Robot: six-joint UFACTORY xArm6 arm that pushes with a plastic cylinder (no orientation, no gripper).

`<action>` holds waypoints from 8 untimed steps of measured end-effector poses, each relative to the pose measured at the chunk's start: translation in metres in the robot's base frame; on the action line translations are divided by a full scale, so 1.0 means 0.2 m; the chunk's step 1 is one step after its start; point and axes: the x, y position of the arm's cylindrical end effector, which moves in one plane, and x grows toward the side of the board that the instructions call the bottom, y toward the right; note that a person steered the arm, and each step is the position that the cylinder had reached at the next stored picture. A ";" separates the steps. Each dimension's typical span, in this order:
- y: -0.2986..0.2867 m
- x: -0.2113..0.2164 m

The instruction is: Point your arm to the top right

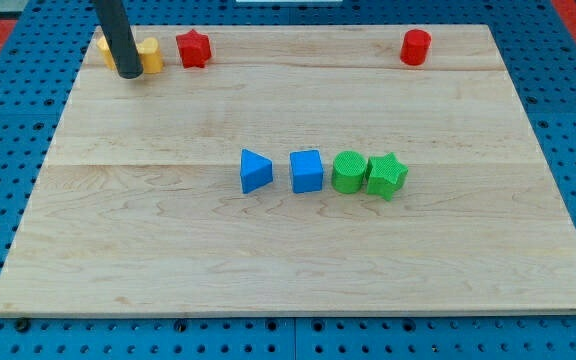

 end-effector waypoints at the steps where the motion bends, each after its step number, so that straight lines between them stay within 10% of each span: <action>1: 0.01 -0.01; 3: 0.00 0.11; 6: 2.10 0.13; 8: 2.13 -0.23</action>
